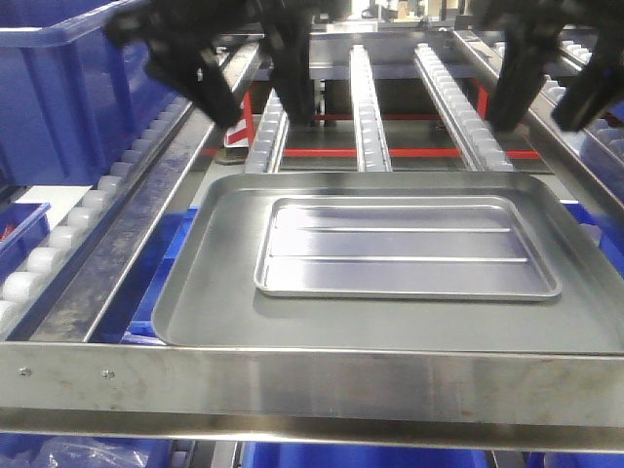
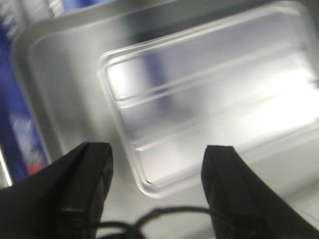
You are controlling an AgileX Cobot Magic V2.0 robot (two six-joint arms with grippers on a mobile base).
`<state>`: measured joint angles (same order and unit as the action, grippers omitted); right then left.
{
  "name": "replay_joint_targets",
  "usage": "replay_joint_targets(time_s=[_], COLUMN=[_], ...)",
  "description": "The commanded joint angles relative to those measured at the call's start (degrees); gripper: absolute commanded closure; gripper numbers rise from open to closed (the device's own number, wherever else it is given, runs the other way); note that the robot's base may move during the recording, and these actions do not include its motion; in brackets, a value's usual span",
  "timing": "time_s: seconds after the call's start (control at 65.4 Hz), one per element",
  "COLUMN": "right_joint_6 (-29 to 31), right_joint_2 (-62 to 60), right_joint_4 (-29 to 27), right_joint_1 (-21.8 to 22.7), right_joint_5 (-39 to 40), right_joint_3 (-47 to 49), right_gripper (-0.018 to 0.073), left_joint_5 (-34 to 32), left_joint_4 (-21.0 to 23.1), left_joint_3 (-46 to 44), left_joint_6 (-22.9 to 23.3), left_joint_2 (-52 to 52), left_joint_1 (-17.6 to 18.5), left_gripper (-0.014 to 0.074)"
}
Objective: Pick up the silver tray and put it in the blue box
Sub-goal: 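Lower both grippers onto opposite edges of the small silver tray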
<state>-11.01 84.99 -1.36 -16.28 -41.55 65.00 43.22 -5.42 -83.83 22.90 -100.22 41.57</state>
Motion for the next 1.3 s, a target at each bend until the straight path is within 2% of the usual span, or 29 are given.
replay_joint_targets(time_s=[0.0,0.076,0.199,0.367,0.504,1.177,1.284], right_joint_6=[-3.35,-4.76,-5.03,-5.03,-5.03,-5.03,-5.03], right_joint_2=[1.04,3.21,6.22,9.59,11.83,17.66,18.34], right_joint_4=[2.89,3.66,3.66,3.66,3.66,3.66,3.66], right_joint_1=[0.93,1.28,1.33,1.71,2.53,2.93,2.93], right_joint_5=[0.91,0.83,1.41,2.60,2.84,6.27,6.00], right_joint_3=[3.13,3.72,4.59,5.05,5.05,5.05,5.05], right_gripper=[0.0113,0.0113,0.0113,0.0115,0.0115,0.0115,0.0151], left_joint_5=[1.99,4.26,4.27,3.90,3.78,1.69,2.20], left_joint_4=[-3.58,-5.12,-4.86,-4.78,-4.64,-3.48,-3.36], left_joint_3=[-4.59,-6.46,-8.61,-9.91,-10.05,-10.05,-10.05], left_joint_6=[5.55,7.45,9.15,9.29,12.35,12.35,12.35], left_joint_2=[-1.03,-4.18,-7.85,-10.84,-12.37,-16.62,-16.96], left_joint_1=[-0.14,-0.14,-0.14,-0.14,-1.00,-1.55,-1.55], left_gripper=[0.0284,0.0284,0.0284,0.0284,0.0284,0.0285,0.0327])
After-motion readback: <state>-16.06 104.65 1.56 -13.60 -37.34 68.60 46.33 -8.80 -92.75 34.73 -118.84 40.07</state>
